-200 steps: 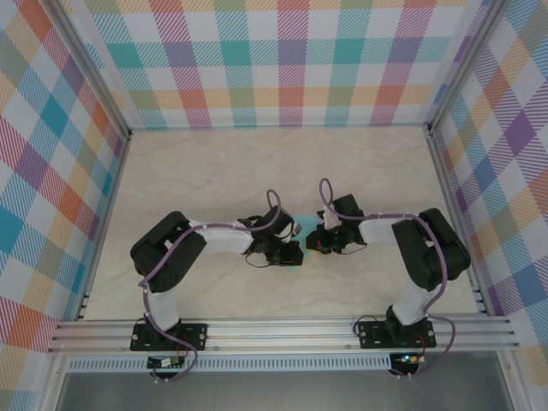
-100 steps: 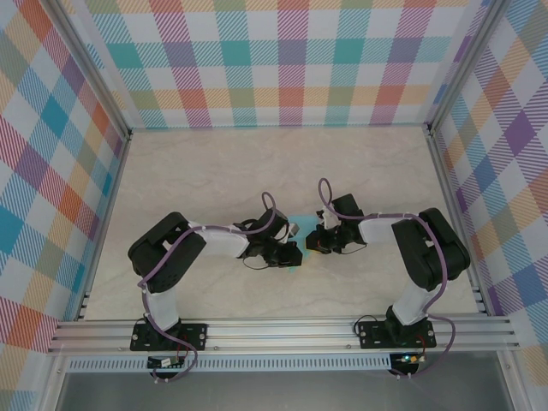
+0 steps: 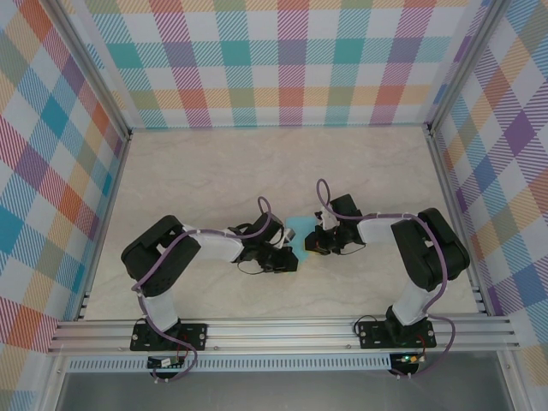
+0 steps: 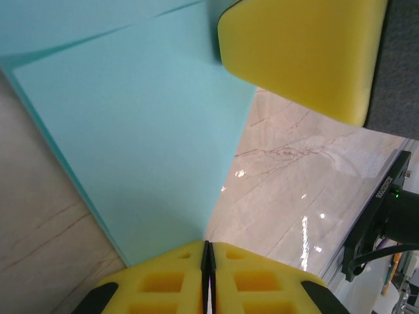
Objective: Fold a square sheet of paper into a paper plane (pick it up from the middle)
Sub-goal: Third fold the triangle at the center of the table.
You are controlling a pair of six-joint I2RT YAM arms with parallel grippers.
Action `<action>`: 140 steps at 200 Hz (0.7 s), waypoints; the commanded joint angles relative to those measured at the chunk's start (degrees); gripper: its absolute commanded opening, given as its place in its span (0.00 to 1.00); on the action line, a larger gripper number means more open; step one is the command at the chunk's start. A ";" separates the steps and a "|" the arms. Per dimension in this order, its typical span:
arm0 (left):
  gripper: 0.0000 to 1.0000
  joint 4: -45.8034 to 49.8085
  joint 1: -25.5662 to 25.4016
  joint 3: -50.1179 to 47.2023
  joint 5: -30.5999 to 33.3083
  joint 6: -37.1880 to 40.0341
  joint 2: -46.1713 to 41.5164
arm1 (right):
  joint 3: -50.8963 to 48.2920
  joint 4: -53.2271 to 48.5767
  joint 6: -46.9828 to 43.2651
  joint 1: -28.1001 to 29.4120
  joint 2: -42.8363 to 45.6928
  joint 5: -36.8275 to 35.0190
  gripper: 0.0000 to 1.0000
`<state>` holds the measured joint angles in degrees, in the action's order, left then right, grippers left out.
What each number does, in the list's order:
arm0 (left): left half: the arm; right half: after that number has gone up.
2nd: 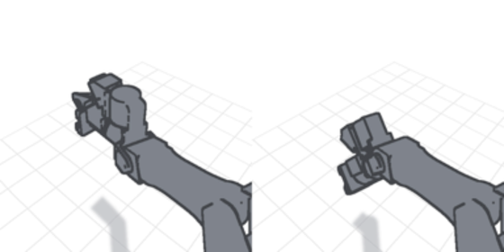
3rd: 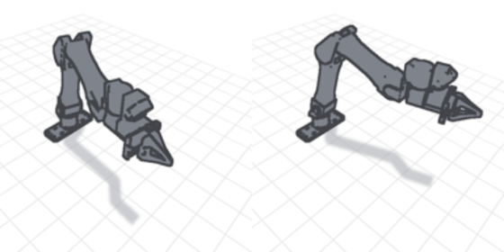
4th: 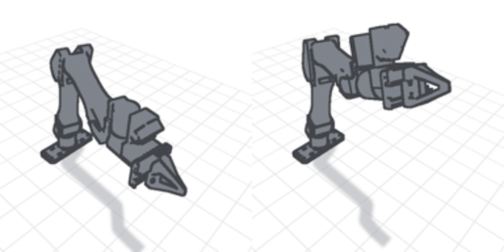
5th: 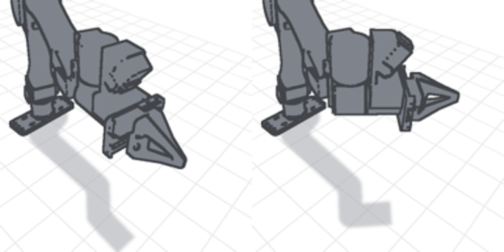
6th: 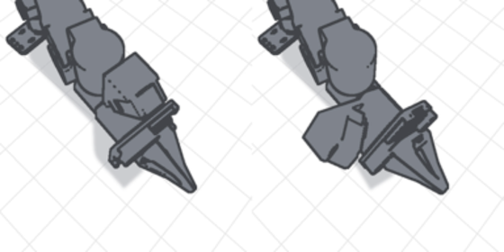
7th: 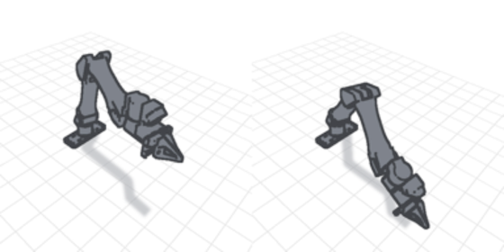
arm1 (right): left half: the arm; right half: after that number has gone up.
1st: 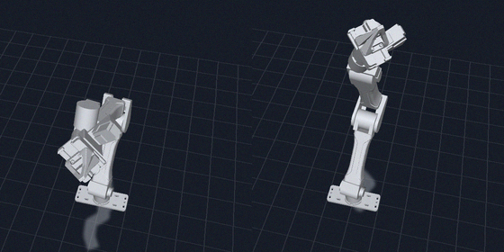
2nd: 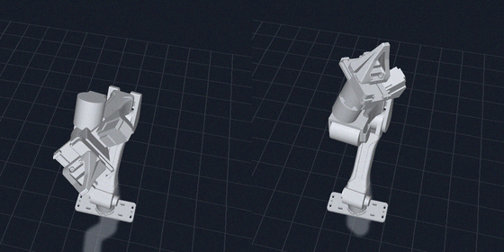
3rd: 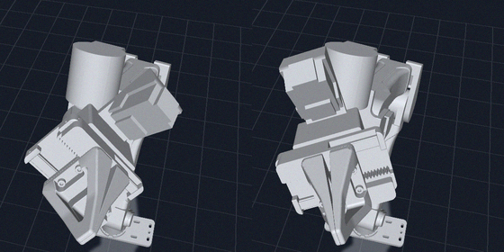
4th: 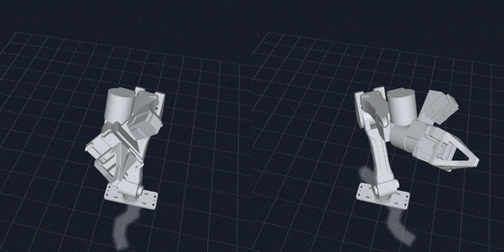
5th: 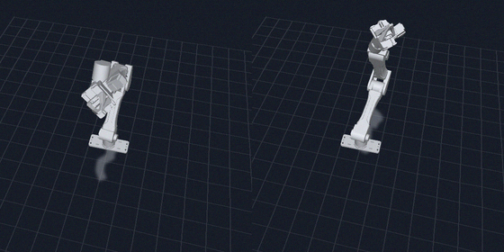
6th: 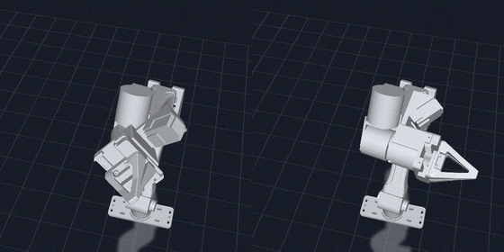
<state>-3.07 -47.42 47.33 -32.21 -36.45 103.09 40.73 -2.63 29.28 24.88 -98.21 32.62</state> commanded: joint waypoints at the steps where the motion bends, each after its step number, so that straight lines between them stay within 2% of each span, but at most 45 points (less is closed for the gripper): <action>1: 0.12 11.84 -0.21 -3.35 -3.26 0.75 0.36 | -1.47 -5.46 -1.59 -0.10 -2.80 -7.92 0.08; 28: 0.12 12.59 -0.13 -4.01 -4.66 0.59 0.12 | -1.33 -5.69 -1.60 -0.10 -2.63 -7.92 0.08; 73: 0.12 14.88 -0.07 -4.96 -3.54 0.72 -3.03 | -1.04 -5.91 -1.51 -0.05 -2.64 -8.01 0.08; 100: 0.12 14.14 0.58 -4.07 -1.17 -0.53 -7.23 | -1.06 -5.89 -1.43 -0.05 -2.55 -7.79 0.08; 121: 0.12 13.38 0.91 -1.58 3.47 -0.81 -11.46 | -1.00 -5.98 -1.16 -0.10 -2.25 -7.70 0.08; 140: 0.12 10.48 0.84 0.70 5.17 -1.30 -11.77 | -0.92 -5.76 -0.81 -0.10 -2.00 -7.57 0.09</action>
<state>8.05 -47.09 44.40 -30.83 -36.73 93.71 40.86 -2.94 29.30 24.88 -98.21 32.60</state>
